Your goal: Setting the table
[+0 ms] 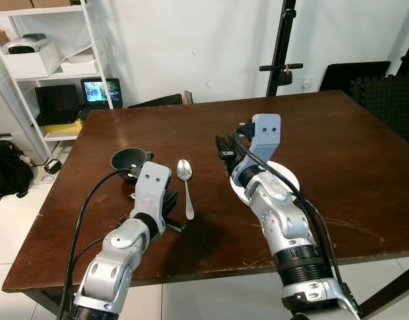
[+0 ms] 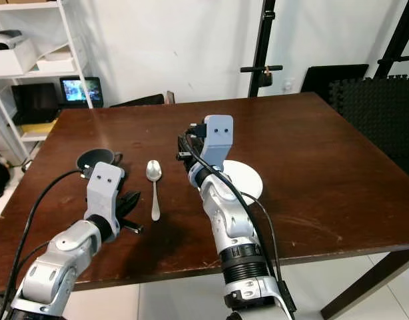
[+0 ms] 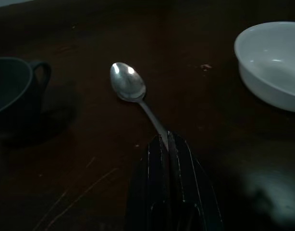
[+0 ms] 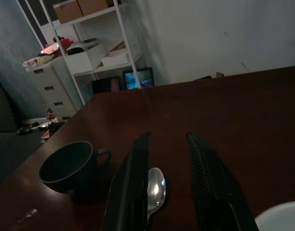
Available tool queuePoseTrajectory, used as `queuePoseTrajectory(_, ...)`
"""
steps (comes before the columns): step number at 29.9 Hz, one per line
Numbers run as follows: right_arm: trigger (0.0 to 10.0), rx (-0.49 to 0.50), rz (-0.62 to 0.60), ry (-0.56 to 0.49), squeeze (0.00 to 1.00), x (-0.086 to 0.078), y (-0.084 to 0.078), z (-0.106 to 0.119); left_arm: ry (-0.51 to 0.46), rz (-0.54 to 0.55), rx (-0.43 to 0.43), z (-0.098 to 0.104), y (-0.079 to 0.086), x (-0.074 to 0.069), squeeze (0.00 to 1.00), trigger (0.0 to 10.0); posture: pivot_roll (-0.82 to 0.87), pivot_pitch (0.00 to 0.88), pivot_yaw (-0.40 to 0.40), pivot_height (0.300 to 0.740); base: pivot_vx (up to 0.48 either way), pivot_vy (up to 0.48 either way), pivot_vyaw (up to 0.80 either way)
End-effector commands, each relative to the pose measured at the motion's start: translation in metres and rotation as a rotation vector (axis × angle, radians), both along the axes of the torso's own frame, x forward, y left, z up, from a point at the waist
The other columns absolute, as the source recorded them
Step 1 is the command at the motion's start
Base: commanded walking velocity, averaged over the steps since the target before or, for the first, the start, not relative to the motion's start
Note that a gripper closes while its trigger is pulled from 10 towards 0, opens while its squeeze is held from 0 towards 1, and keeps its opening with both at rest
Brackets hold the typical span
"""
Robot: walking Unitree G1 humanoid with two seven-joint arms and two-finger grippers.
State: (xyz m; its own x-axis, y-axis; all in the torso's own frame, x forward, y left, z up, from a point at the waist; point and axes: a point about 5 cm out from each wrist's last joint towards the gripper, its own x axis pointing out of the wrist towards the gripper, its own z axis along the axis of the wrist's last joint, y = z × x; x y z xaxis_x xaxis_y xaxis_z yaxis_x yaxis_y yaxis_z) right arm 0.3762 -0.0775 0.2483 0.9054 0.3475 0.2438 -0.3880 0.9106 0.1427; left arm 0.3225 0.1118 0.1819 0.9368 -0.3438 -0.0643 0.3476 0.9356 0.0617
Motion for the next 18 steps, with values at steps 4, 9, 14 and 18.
queuePoseTrajectory(4,10.0,0.001,0.017,0.014,0.0,-0.002,0.0048,-0.0042,0.021,0.015,-0.004,-0.0046,0.0044,-0.0007,0.0,10.0,-0.01,0.088,0.131,0.74,0.0,0.0,0.0)
queuePoseTrajectory(9,10.0,0.001,0.017,0.014,0.0,-0.0024,0.0051,-0.005,0.019,0.018,-0.01,-0.0043,0.0049,-0.0005,0.0,10.0,-0.01,0.086,0.13,0.74,0.0,0.0,0.0)
queuePoseTrajectory(14,10.0,0.0,0.017,0.015,0.0,-0.0025,0.005,-0.0053,0.016,0.017,-0.009,-0.0042,0.0049,-0.0006,0.0,10.0,-0.01,0.086,0.13,0.74,0.0,0.0,0.0)
queuePoseTrajectory(18,10.0,0.0,0.018,0.016,0.0,-0.0023,0.005,-0.0052,0.015,0.015,-0.01,-0.004,0.0046,-0.0007,0.0,10.0,-0.01,0.088,0.129,0.74,0.0,0.0,0.0)
